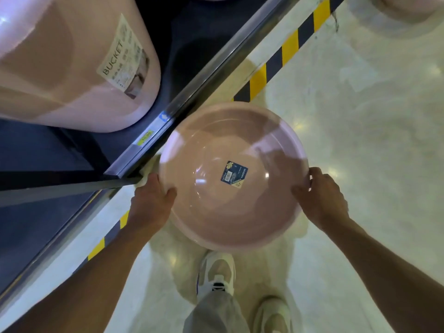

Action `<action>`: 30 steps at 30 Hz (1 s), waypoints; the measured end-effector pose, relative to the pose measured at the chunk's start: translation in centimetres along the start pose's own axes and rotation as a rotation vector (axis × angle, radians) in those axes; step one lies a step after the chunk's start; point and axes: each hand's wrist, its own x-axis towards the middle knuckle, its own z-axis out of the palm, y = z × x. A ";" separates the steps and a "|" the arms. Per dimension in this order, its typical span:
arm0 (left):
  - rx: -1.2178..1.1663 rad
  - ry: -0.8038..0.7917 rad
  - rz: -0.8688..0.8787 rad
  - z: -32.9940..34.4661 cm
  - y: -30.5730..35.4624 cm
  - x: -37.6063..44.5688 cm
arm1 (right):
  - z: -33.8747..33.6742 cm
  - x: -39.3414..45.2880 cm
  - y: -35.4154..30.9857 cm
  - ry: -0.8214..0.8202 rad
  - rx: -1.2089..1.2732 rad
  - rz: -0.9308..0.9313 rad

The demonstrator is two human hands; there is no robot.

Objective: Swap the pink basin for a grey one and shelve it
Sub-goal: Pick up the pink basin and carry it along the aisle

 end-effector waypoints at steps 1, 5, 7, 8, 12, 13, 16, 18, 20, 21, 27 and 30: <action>-0.016 0.011 0.000 0.3 -0.1 0.3 | 0.4 0.3 0.0 0.001 -0.003 0.003; -0.080 0.010 0.020 1.1 -0.3 1.2 | 1.8 1.4 -0.1 -0.016 0.086 0.033; -0.112 -0.033 0.002 1.2 -0.5 1.7 | 2.3 1.7 -0.3 -0.058 0.161 0.096; -0.123 -0.053 -0.014 1.2 -0.6 1.9 | 2.4 1.9 -0.4 -0.083 0.208 0.132; -0.173 -0.102 -0.031 0.6 -0.8 1.7 | 1.8 1.8 -0.2 -0.158 0.334 0.193; -0.176 -0.107 -0.023 0.3 -0.7 1.5 | 1.3 1.7 0.0 -0.157 0.338 0.192; -0.208 -0.134 0.034 -1.1 0.4 0.6 | -1.1 1.4 0.8 -0.120 0.365 0.197; -0.255 -0.132 0.089 -2.5 2.2 -0.1 | -3.3 1.0 1.2 -0.086 0.391 0.210; -0.287 -0.093 0.158 -4.2 4.6 -0.8 | -6.0 0.3 1.6 -0.049 0.413 0.203; -0.284 -0.062 0.191 -5.2 6.1 -1.1 | -7.5 -0.2 1.8 -0.025 0.428 0.196; -0.301 -0.048 0.280 -12.6 16.8 -4.5 | -20.5 -4.1 2.0 0.138 0.558 0.155; -0.343 -0.064 0.324 -16.1 22.6 -6.7 | -27.8 -5.3 3.0 0.241 0.582 0.141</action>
